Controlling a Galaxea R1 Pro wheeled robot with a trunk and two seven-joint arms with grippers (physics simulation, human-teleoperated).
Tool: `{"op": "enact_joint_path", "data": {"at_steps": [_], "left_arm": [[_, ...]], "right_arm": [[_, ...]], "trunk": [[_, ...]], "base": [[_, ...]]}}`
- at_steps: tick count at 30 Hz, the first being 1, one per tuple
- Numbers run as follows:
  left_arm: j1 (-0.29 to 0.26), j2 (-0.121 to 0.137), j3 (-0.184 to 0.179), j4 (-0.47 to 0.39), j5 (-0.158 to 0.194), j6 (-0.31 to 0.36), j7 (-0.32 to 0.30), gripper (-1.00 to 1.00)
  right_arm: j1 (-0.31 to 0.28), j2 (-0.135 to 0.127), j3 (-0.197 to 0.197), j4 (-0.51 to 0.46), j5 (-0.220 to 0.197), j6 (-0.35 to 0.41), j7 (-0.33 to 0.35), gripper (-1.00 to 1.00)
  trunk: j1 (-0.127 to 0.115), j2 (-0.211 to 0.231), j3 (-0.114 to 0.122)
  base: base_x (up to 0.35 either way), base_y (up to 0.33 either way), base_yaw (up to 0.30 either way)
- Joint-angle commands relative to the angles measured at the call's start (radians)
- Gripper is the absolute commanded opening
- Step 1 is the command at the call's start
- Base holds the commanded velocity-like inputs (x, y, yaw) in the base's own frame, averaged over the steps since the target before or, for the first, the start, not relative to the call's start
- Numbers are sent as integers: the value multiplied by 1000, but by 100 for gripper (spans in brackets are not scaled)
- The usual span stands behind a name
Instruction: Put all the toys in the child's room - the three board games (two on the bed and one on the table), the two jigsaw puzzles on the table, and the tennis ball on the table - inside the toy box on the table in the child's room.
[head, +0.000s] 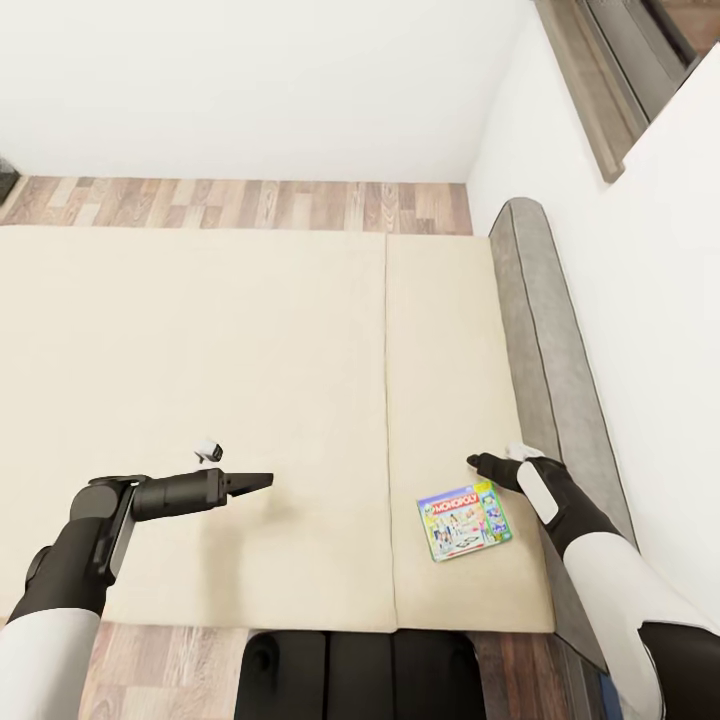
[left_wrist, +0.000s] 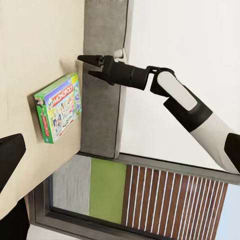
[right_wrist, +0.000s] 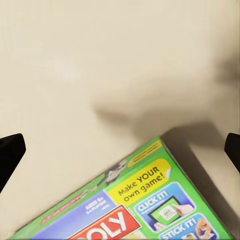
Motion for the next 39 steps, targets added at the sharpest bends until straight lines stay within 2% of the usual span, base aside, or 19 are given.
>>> {"op": "enact_joint_path", "data": {"at_steps": [1, 28, 31, 39], "left_arm": [[0, 0, 1, -1, -8, 10, -8, 100], [0, 1, 3, -1, -7, 10, -8, 100], [0, 1, 3, -1, -7, 10, -8, 100], [0, 2, 2, -1, -7, 10, -8, 100]], "right_arm": [[2, -1, 0, -2, -11, 5, -8, 100], [14, -4, 1, 6, -10, 7, 38, 100], [12, -5, 0, 9, -7, 7, 62, 100], [11, -34, 3, 9, 0, 6, 130, 100]], "trunk": [[1, -1, 1], [1, -1, 44], [1, -1, 49], [1, -1, 62]], "base": [[0, 0, 0], [0, 0, 0], [0, 0, 0], [0, 0, 0]]}}
